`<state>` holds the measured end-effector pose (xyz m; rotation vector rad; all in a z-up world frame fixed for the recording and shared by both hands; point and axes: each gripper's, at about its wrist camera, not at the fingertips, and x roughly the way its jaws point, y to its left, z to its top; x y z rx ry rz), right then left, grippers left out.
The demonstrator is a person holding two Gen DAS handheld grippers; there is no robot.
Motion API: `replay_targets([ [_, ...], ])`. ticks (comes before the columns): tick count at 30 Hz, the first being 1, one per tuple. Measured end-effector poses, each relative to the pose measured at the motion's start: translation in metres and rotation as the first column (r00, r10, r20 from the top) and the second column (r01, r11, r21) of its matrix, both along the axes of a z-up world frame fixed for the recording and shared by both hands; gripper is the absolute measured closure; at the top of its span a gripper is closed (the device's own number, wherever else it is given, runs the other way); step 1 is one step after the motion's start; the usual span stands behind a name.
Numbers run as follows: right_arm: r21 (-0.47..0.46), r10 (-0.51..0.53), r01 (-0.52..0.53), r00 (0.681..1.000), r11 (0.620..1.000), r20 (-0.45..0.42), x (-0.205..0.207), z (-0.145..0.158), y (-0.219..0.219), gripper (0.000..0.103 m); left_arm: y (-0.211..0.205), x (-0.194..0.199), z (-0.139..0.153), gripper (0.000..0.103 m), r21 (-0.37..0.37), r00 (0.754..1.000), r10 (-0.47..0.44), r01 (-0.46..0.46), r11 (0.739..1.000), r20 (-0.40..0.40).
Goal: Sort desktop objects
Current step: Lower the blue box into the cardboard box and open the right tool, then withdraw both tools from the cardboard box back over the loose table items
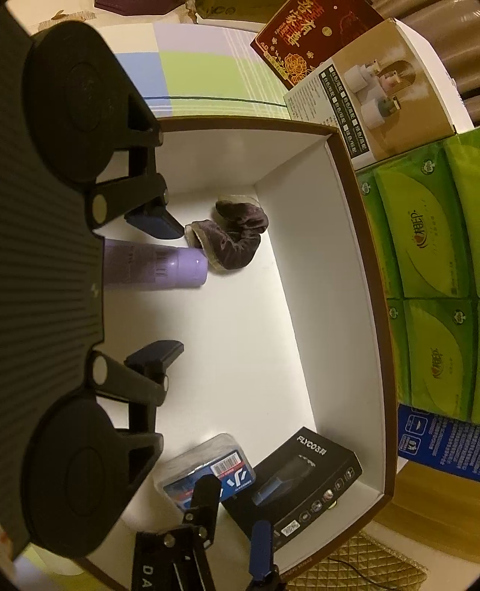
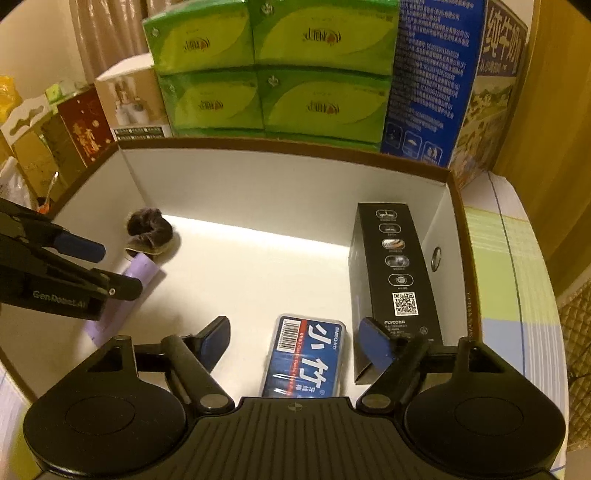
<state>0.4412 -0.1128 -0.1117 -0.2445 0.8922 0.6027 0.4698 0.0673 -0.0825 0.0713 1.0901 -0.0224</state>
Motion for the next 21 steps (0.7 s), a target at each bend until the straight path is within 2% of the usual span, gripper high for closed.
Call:
replay_targets([
  [3,0.031,0.009,-0.009,1.000,0.999,-0.010,-0.005,0.006,-0.005,0.017,-0.002,-0.006,0.005,0.036,-0.019,1.000,-0.008,0.008,1.000,0.005],
  [5,0.045,0.007,-0.006,1.000,0.999,-0.014,-0.010,0.012,-0.008,0.011,-0.006,-0.011,0.009,0.025,-0.006,1.000,-0.011,0.011,1.000,0.017],
  [11,0.053,-0.029,0.030,0.999,0.998,-0.023,-0.023,0.028,-0.021,0.002,-0.010,-0.029,0.025,0.021,-0.022,0.999,0.018,-0.017,1.000,0.033],
  [14,0.062,-0.053,0.054,0.998,0.997,-0.023,-0.028,0.035,-0.029,0.002,-0.015,-0.044,0.035,0.018,-0.024,0.997,0.054,-0.052,0.998,0.051],
  [21,0.088,-0.068,0.068,0.998,0.994,0.000,-0.045,0.051,-0.041,0.002,-0.021,-0.074,0.054,0.017,-0.033,0.991,0.098,-0.095,0.995,0.091],
])
